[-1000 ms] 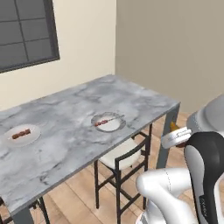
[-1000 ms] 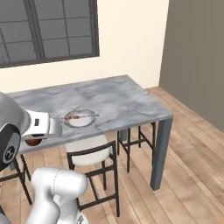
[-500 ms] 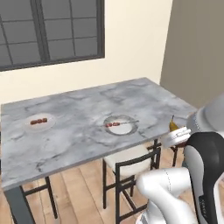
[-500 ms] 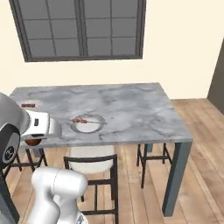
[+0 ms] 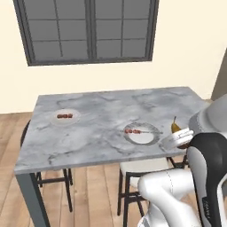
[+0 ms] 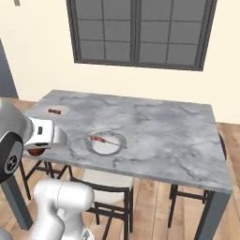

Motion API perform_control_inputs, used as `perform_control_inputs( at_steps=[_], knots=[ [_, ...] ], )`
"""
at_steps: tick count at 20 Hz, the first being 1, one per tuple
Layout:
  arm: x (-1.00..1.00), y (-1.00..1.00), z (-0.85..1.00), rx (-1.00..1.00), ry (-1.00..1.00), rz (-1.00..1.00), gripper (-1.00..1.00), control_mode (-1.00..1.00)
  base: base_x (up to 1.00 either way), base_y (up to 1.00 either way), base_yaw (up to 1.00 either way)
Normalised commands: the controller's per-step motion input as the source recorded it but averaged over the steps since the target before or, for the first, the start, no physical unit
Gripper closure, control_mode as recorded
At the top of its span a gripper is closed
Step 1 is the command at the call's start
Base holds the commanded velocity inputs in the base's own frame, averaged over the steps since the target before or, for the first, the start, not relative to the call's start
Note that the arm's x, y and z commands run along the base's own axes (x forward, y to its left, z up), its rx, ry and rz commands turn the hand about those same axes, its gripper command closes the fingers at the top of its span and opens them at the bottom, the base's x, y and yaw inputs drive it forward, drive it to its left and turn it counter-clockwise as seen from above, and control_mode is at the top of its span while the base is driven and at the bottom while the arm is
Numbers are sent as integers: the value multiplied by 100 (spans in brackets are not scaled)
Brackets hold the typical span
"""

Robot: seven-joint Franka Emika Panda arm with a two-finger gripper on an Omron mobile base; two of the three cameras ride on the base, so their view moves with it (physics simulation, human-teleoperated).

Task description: Pick up the pear and tangerine from the fridge and place one fruit on each plate on the dining counter.

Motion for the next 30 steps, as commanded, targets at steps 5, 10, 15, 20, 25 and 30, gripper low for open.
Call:
perform_control_inputs(
  at_steps=[5,10,15,20,25,30],
  knots=[
    [0,0,0,0,0,0,100,100,88,-37,42],
    [80,-41,0,6,6,11,100,-100,20,-8,6],
    [100,-51,-2,8,15,3,100,-100,0,0,0],
    [98,-28,-27,1,22,0,100,-100,0,0,0],
    [73,-11,-56,-1,25,-9,100,-100,0,0,0],
    [44,-1,-61,-6,19,-13,100,-100,0,0,0]
  ],
)
